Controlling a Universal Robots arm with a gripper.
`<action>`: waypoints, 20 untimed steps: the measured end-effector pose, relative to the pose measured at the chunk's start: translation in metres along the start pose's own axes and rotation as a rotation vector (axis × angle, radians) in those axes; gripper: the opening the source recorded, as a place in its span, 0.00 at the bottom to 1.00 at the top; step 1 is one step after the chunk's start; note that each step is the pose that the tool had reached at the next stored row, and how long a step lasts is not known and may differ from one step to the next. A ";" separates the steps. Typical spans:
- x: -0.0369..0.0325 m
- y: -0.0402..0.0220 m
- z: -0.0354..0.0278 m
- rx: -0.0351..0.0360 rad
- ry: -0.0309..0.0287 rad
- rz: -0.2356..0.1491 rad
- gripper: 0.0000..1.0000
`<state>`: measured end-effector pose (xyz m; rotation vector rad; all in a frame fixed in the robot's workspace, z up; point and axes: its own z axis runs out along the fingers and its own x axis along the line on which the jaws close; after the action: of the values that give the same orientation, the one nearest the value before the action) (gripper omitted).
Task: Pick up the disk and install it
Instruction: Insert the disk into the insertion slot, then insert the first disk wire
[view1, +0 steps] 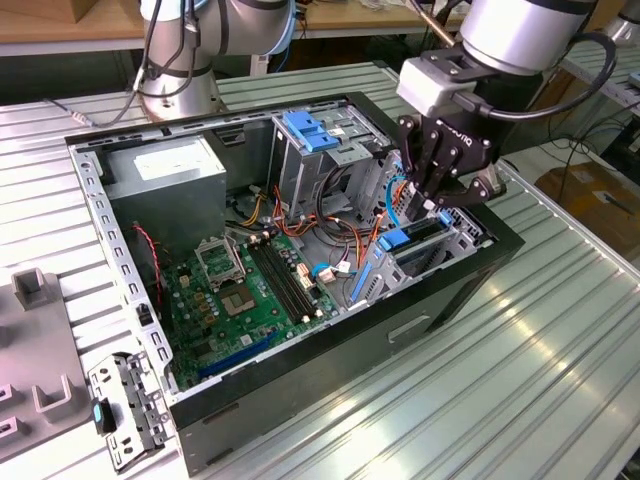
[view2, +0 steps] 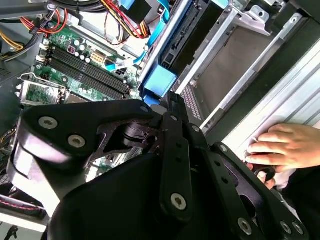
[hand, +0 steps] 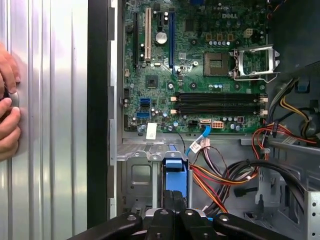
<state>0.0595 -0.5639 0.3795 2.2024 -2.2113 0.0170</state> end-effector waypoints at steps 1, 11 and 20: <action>-0.0001 0.0000 0.0020 0.0000 -0.0001 0.000 0.11; -0.0002 0.0000 0.0074 0.0000 -0.0003 0.000 0.11; -0.0002 -0.0001 0.0075 0.0002 -0.0003 -0.009 0.11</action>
<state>0.0596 -0.5639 0.3720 2.2129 -2.2012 0.0168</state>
